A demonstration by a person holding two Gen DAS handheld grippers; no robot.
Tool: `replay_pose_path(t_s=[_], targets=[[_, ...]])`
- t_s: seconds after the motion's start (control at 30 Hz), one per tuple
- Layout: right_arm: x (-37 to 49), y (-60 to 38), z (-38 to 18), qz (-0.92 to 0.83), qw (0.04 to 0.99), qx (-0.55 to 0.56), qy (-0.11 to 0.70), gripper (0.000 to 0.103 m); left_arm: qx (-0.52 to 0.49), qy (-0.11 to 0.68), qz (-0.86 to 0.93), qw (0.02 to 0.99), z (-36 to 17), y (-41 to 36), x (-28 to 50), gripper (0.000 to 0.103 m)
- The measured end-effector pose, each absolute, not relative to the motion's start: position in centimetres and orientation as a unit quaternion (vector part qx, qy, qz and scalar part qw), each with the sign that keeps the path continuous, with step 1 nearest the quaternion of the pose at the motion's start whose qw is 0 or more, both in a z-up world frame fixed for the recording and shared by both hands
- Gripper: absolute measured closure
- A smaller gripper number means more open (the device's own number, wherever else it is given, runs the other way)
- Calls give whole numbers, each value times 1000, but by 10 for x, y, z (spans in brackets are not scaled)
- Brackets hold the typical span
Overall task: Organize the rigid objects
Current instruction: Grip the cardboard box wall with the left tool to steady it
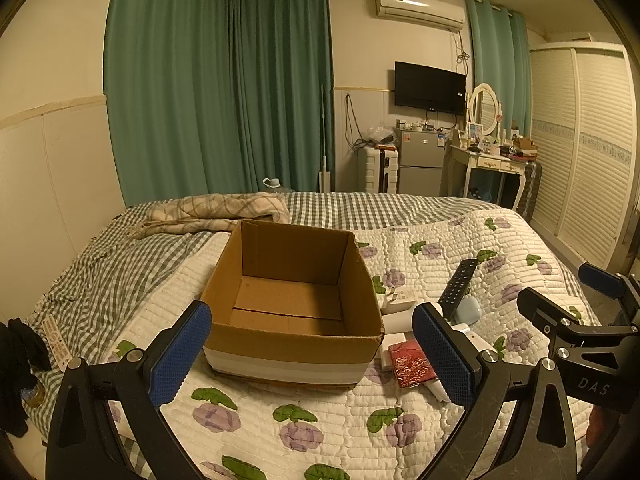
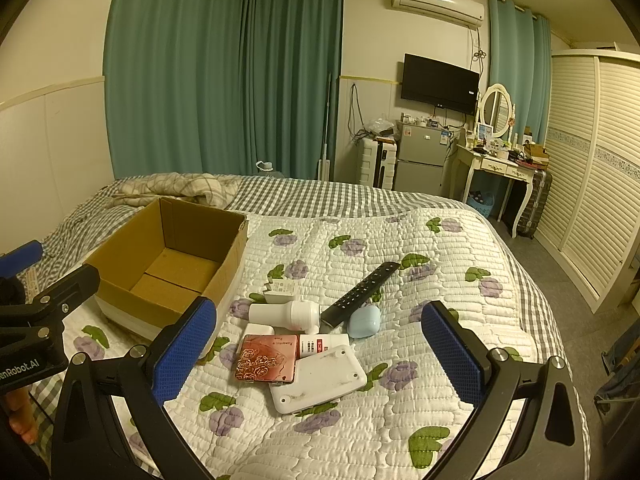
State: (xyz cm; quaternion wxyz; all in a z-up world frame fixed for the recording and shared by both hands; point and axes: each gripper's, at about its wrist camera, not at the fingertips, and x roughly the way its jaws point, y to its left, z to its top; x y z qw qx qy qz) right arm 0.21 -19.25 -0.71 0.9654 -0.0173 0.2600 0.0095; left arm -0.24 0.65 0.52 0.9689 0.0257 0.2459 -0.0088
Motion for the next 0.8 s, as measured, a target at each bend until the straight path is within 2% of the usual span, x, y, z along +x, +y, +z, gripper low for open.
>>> replay_pose_path(t_s=[0.43,0.63,0.8], targets=[[6,-193,-10,16,963,-16,270,0,65,266,-35,961,10,7,12,0],[21,-201,-19,27,953,-30,300,0,159,314,-45,935,-12,18,37,1],[42,-202,-33,35,941,-51,333,0,198,345,-44,916,-31,40,59,1]])
